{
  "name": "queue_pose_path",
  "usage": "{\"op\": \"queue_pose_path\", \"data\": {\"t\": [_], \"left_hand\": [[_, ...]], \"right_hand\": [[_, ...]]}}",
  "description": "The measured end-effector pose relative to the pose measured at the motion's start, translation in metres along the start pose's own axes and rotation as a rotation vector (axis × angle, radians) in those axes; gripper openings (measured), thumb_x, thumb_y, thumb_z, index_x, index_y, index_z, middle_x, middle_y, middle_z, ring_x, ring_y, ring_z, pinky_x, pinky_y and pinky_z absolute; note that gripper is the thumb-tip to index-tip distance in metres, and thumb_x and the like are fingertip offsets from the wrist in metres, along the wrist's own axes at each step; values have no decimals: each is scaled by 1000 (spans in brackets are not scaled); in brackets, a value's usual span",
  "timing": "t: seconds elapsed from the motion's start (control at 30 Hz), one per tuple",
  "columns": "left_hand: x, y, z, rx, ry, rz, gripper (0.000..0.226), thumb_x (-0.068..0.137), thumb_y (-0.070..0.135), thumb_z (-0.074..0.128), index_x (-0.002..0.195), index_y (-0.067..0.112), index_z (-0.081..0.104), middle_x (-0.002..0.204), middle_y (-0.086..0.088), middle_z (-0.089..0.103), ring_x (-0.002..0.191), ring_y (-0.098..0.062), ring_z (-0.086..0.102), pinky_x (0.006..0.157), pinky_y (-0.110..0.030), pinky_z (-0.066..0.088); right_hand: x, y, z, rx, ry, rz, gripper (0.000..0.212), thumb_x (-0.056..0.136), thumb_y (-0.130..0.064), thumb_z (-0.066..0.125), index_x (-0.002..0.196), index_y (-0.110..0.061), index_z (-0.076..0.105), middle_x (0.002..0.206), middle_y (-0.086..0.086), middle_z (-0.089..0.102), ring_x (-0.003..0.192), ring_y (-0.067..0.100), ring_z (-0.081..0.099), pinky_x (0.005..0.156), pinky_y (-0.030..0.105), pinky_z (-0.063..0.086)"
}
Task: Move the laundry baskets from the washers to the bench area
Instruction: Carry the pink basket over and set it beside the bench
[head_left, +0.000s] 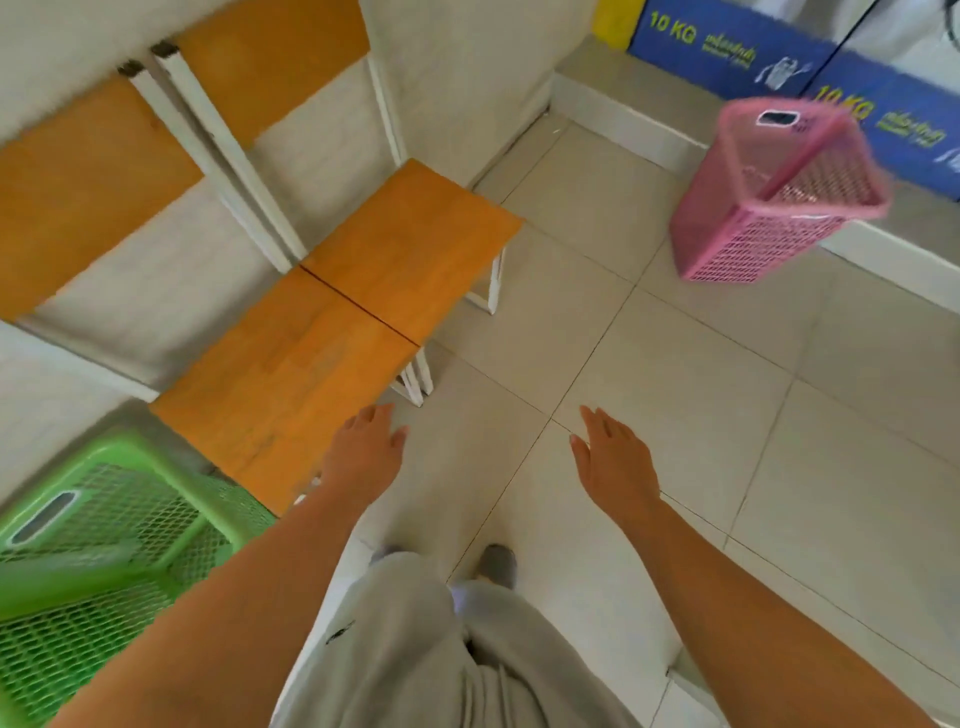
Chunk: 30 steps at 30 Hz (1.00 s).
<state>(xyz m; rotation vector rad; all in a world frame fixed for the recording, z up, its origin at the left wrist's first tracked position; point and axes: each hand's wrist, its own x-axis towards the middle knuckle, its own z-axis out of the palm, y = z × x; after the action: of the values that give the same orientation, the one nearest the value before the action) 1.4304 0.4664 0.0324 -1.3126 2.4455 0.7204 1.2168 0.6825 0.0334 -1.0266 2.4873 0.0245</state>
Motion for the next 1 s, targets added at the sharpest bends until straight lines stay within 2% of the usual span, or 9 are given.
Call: {"op": "queue_pose_path", "data": {"t": [0.1,0.27,0.53,0.77,1.0], "left_hand": [[35,59,-4,18,11,83,47,100,34,36,143,15,39,148,-11,42,135,-32,39,109,-42,33],[109,144,-9,26,-15,186,46,99,31,39,142,12,39,146,-12,43,130,-33,44,105,-45,42],[240,282,-22,118,-68,365,45,99,35,39,140,14,43,139,-12,51,128,-30,48,104,-41,42],[330,412,-27,121,-121,392,46,99,31,40,142,12,40,142,-15,44,128,-34,45,103,-46,42],[406,548,-5,106,-96,339,47,99,32,39,142,13,38,141,-13,46,127,-33,44,98,-44,42]], "right_hand": [[16,39,-12,63,20,87,55,102,-41,28,151,-16,25,155,10,32,142,26,33,114,37,29],[64,98,-37,147,45,207,55,103,-41,27,151,-16,24,157,9,28,143,26,29,114,37,27],[160,186,-101,281,90,399,53,103,-39,30,151,-16,25,157,6,28,143,27,29,113,40,30],[238,265,-143,369,123,493,52,102,-38,31,150,-17,26,156,5,31,140,27,33,110,39,32],[330,390,-195,364,128,477,52,102,-37,33,149,-15,28,154,5,34,139,26,35,111,39,32]]}}
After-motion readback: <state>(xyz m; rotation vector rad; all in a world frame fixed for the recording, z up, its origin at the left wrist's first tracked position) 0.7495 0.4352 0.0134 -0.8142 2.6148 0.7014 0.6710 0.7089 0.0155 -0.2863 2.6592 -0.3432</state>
